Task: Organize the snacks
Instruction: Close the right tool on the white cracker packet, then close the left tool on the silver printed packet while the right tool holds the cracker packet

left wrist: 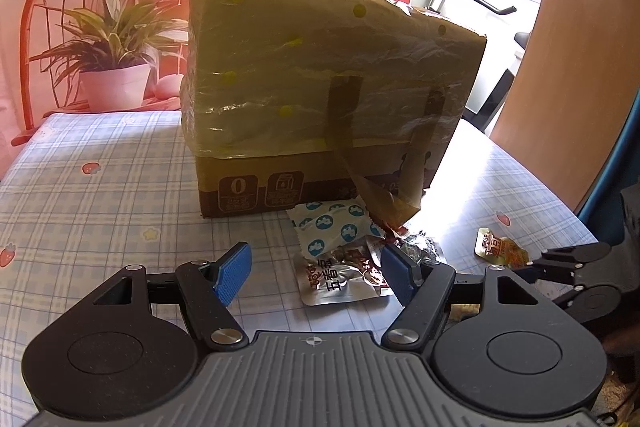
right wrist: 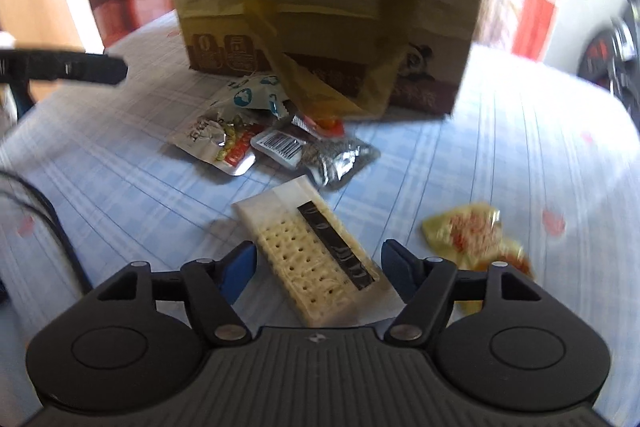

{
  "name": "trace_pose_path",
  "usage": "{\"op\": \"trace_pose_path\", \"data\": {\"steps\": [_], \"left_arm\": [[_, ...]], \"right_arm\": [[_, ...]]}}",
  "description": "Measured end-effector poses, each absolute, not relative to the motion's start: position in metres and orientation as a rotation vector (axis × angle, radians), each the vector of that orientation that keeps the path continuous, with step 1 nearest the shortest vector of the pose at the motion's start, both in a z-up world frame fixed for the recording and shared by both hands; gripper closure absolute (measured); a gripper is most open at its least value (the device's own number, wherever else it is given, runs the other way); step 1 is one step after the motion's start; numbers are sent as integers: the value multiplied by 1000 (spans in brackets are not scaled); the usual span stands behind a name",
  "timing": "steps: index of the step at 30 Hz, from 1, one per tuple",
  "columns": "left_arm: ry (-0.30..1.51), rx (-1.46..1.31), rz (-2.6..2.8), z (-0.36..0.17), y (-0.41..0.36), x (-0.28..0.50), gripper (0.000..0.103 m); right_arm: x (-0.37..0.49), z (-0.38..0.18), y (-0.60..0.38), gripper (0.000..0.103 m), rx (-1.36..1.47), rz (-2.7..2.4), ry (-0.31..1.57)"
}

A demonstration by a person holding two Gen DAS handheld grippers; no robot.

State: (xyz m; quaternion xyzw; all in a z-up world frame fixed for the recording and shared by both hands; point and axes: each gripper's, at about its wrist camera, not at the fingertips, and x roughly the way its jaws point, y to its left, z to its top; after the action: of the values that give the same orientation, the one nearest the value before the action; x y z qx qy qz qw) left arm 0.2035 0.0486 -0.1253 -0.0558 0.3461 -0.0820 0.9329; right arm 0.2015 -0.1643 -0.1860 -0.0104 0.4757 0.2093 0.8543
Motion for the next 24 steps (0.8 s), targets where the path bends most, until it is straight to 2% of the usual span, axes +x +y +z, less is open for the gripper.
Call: {"op": "trace_pose_path", "data": {"steps": [6, 10, 12, 13, 17, 24], "left_arm": [[710, -116, -175, -126, 47, 201, 29], [720, -114, -179, -128, 46, 199, 29], [727, -109, -182, -129, 46, 198, 29], [730, -108, -183, -130, 46, 198, 29], [745, -107, -190, -134, 44, 199, 29], [784, -114, -196, -147, 37, 205, 29]], "right_arm": [[196, -190, -153, 31, -118, 467, 979], [197, -197, -154, 29, -87, 463, 934], [195, -198, -156, 35, -63, 445, 915], [193, -198, -156, 44, -69, 438, 903], [187, -199, -156, 45, -117, 372, 857], [177, -207, -174, 46, 13, 229, 780]]}}
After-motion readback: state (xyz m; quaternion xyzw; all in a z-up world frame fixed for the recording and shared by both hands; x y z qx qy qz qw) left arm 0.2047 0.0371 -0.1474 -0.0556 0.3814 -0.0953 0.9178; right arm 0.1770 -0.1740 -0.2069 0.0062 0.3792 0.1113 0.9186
